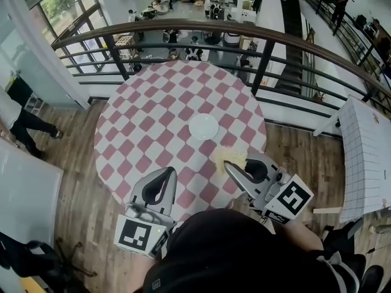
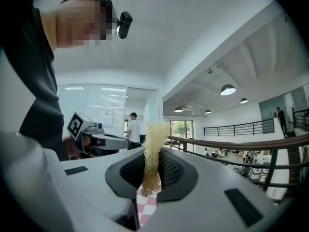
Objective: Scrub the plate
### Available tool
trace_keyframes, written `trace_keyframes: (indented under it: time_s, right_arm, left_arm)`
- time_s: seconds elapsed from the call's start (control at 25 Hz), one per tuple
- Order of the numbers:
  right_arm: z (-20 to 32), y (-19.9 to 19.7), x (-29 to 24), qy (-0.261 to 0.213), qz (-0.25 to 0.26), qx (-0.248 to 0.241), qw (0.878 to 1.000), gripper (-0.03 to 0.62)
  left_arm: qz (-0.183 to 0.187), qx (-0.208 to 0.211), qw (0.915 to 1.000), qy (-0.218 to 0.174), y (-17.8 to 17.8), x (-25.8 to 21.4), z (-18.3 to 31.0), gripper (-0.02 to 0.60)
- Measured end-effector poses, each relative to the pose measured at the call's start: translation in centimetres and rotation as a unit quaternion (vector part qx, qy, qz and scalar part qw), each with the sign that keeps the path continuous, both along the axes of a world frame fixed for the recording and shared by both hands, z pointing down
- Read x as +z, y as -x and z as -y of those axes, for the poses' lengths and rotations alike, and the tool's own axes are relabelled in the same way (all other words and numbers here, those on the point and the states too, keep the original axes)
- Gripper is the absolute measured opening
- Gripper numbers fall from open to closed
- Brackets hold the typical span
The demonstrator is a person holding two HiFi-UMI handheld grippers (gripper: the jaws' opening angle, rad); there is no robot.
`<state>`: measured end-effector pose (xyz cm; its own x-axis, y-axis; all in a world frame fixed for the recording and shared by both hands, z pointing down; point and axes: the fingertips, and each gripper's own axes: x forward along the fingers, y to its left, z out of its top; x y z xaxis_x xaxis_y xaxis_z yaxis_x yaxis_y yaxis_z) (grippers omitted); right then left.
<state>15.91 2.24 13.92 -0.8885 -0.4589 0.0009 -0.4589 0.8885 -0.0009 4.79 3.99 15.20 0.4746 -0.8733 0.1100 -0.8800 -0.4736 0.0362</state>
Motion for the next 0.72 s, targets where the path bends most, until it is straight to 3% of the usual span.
trace_keyframes:
  time_s: [0.72]
  right_arm:
    - [-0.92, -0.4, 0.14, 0.006, 0.01, -0.007, 1.0, 0.043]
  left_arm:
    - [0.004, 0.008, 0.9999, 0.005, -0.73, 0.33, -0.88, 0.006]
